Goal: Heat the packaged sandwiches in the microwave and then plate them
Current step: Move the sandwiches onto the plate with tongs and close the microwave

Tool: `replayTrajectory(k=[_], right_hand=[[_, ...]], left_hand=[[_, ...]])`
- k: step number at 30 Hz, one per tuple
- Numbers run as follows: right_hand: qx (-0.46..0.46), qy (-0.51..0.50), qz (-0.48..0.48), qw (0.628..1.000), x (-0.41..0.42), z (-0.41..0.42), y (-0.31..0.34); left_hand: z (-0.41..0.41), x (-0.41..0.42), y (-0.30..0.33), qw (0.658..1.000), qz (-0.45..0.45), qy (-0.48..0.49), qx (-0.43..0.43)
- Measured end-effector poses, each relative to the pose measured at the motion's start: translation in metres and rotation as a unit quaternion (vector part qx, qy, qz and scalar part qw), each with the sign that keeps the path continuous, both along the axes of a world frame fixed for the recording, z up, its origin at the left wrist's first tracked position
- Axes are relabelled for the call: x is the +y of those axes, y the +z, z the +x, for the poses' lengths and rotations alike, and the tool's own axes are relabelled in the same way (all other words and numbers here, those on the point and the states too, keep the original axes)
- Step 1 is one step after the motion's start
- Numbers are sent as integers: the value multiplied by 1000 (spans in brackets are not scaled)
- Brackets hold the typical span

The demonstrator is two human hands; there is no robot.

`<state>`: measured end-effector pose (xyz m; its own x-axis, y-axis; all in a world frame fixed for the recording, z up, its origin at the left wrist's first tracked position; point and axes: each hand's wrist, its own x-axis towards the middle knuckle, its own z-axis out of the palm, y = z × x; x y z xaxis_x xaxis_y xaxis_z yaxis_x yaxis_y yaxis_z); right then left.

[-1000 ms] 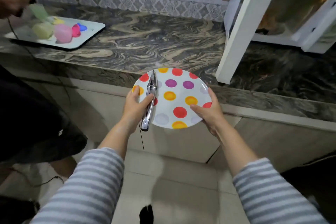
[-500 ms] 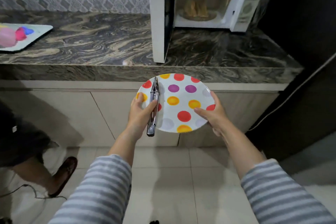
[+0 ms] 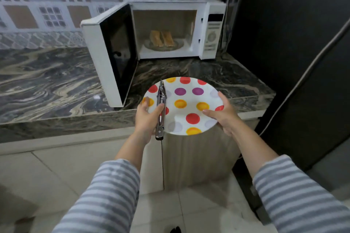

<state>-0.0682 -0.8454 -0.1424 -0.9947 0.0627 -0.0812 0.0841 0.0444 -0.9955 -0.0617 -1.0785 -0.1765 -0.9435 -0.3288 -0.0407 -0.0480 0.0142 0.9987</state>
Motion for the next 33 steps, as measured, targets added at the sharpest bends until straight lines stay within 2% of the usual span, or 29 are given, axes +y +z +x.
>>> replayTrajectory(k=[3, 8, 13, 17, 21, 29, 33], right_hand=[[12, 2, 14, 1000, 1, -54, 7], [24, 37, 71, 996, 0, -137, 11], [-20, 65, 173, 983, 1, -210, -12], [-76, 82, 334, 936, 2, -257, -21], [-48, 140, 436, 888, 6, -295, -22], [28, 225, 544, 808, 19, -337, -37], [29, 234, 566, 790, 18, -340, -40]], left_hand=[[-55, 3, 5, 1000, -7, 18, -5], [-135, 3, 12, 994, -95, 45, 17], [-191, 2, 7, 988, -139, 63, -20], [-225, 5, -5, 966, -235, 81, -71], [-241, 12, -5, 929, -322, 118, -138], [-249, 29, -11, 857, -457, 118, -206], [-249, 31, -11, 839, -479, 108, -234]])
